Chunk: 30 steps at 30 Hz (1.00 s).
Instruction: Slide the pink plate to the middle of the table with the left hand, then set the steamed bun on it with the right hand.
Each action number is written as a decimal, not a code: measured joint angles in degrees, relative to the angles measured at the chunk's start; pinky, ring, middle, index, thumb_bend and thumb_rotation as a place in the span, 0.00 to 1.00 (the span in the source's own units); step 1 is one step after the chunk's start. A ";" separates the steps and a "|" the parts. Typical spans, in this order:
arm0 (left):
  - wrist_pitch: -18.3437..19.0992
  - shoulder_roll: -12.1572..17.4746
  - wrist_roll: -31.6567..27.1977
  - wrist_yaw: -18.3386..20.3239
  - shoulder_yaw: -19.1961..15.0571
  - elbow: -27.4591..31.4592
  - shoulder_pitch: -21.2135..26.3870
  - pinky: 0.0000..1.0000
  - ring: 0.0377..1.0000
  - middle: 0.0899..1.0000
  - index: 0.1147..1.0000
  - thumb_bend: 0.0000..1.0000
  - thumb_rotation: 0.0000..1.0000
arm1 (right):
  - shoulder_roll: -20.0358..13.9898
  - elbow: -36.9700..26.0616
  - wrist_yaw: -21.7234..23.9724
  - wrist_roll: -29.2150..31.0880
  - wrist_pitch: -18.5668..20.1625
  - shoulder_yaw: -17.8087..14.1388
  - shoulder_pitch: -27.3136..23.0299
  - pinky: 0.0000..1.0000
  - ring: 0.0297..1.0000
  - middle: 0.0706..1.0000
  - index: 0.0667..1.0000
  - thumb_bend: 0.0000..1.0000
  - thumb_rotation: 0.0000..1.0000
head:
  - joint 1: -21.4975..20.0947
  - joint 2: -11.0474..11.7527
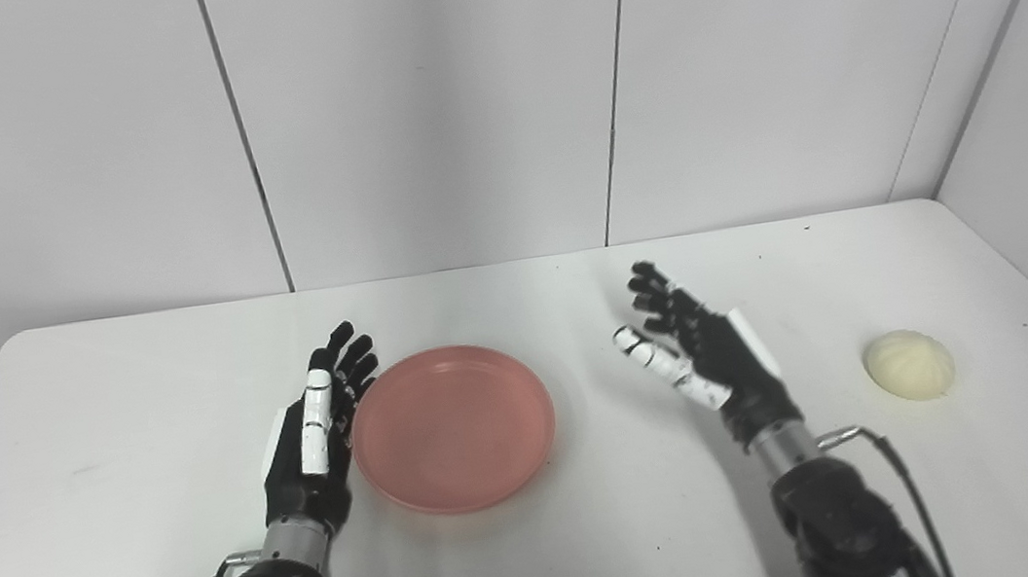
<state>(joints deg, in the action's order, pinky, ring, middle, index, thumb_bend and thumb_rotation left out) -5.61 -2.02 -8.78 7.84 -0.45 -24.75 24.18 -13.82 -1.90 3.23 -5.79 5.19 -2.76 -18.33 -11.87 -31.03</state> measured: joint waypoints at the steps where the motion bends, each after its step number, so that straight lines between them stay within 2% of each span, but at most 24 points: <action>1: -0.04 -0.05 0.14 0.01 0.04 -0.06 0.05 0.95 0.94 0.93 0.91 0.53 0.99 | -1.31 -1.19 -0.06 -1.35 1.18 -0.44 -0.39 0.82 0.87 0.87 0.88 0.68 0.59 | -0.44 0.44; 3: -0.26 -0.16 0.35 0.03 0.08 -0.41 0.24 0.95 0.94 0.92 0.91 0.53 0.99 | -4.23 -3.72 -0.02 -2.92 3.30 -1.61 -0.79 0.84 0.88 0.87 0.88 0.68 0.58 | -0.97 0.88; 6: -0.42 -0.15 0.41 0.07 0.07 -0.79 0.38 0.96 0.94 0.93 0.91 0.53 0.99 | -7.07 -5.20 -0.12 -4.02 4.60 -3.97 -0.93 0.82 0.88 0.86 0.87 0.67 0.63 | -3.51 1.76; 8: -0.42 -0.12 0.54 0.10 0.07 -0.86 0.40 0.95 0.94 0.93 0.91 0.52 0.99 | -8.81 -5.02 -0.11 -4.57 4.76 -4.91 -0.91 0.81 0.87 0.86 0.87 0.67 0.66 | -3.52 1.76; 10: -0.43 -0.11 0.54 0.16 0.07 -0.97 0.43 0.95 0.94 0.93 0.91 0.52 1.00 | -9.94 -4.92 -0.13 -5.45 4.77 -5.15 -0.92 0.78 0.85 0.86 0.86 0.69 0.68 | -6.75 2.54; 14: -0.93 -0.07 0.35 0.95 0.05 -1.32 0.63 0.95 0.94 0.92 0.91 0.52 0.97 | -11.38 -4.74 -0.45 -9.21 6.55 -5.35 -0.92 0.80 0.86 0.87 0.86 0.72 0.65 | -9.05 2.81; 16: -1.57 -0.02 0.05 1.72 -0.04 -2.03 1.01 0.95 0.93 0.92 0.90 0.51 0.95 | -12.30 -4.74 -0.14 -10.80 8.47 -5.28 -0.90 0.79 0.86 0.86 0.86 0.72 0.59 | -9.84 2.99; 19: -2.51 0.12 -0.76 2.31 -0.21 -2.57 1.30 0.94 0.93 0.91 0.90 0.51 0.94 | -14.57 -4.83 0.69 -13.83 11.16 -4.62 -0.90 0.76 0.85 0.87 0.86 0.75 0.61 | -10.81 3.08; 22: -3.10 0.60 -0.94 2.85 -0.33 -3.24 1.68 0.93 0.93 0.91 0.90 0.49 0.95 | -17.93 -5.51 2.37 -19.29 15.42 -2.58 -0.81 0.80 0.88 0.87 0.87 0.79 0.60 | -12.74 3.43; 24: -3.28 0.85 -0.99 2.96 -0.39 -3.30 1.69 0.93 0.93 0.92 0.90 0.50 0.96 | -18.94 -5.64 2.71 -21.43 17.12 -2.18 -0.75 0.80 0.88 0.88 0.87 0.80 0.59 | -13.53 3.43; 30: -6.94 1.25 -1.03 4.03 -0.59 -4.59 2.34 0.91 0.91 0.90 0.88 0.48 0.93 | -22.17 -5.58 5.32 -25.30 19.98 -0.92 -0.37 0.77 0.86 0.88 0.88 0.82 0.56 | -14.68 3.69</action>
<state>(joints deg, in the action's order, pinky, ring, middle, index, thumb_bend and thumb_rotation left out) -12.55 -0.77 -9.81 11.87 -1.05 -29.34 26.52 -35.99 -7.48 8.55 -31.08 25.17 -3.68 -18.70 -26.54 -27.33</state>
